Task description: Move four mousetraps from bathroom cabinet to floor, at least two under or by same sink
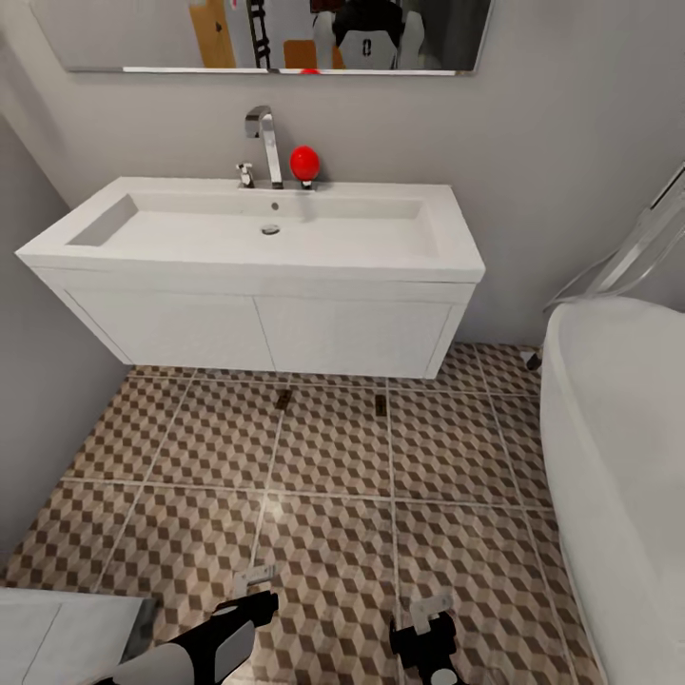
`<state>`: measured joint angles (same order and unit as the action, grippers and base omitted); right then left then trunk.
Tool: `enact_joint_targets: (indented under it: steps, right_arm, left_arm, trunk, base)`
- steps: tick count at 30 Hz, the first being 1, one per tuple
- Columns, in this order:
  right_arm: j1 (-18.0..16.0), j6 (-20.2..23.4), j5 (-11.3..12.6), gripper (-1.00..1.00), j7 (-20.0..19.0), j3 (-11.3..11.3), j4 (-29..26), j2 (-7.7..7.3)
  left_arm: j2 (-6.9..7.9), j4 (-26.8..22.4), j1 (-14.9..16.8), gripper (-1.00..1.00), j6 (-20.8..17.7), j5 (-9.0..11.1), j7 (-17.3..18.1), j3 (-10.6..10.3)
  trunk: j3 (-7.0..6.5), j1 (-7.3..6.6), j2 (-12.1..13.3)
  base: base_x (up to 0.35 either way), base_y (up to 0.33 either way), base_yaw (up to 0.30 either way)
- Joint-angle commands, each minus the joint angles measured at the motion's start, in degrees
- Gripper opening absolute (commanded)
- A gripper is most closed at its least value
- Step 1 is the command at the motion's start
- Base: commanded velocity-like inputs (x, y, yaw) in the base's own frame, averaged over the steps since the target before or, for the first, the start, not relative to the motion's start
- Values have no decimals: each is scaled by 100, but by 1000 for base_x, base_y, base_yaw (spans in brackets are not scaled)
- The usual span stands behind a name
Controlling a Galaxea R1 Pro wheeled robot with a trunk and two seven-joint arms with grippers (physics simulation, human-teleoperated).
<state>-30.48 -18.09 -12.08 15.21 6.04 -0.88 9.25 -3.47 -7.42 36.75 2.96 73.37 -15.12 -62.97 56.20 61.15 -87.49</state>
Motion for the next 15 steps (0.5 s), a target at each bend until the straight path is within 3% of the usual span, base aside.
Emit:
enact_joint_targets:
  steps: [1,15]
  right_arm:
    - [8,-3,-36,100,45,45,8,4]
    - [57,-114,-312,100,-254,38,11,7]
  left_arm:
    - [0,-7,0,100,21,54,-27,-49]
    - [-2,-5,-25,100,28,54,-18,-49]
  trunk:
    - [-15,-23,40]
    - [-267,-330,601]
  base:
    - [0,0,0]
    - [0,0,0]
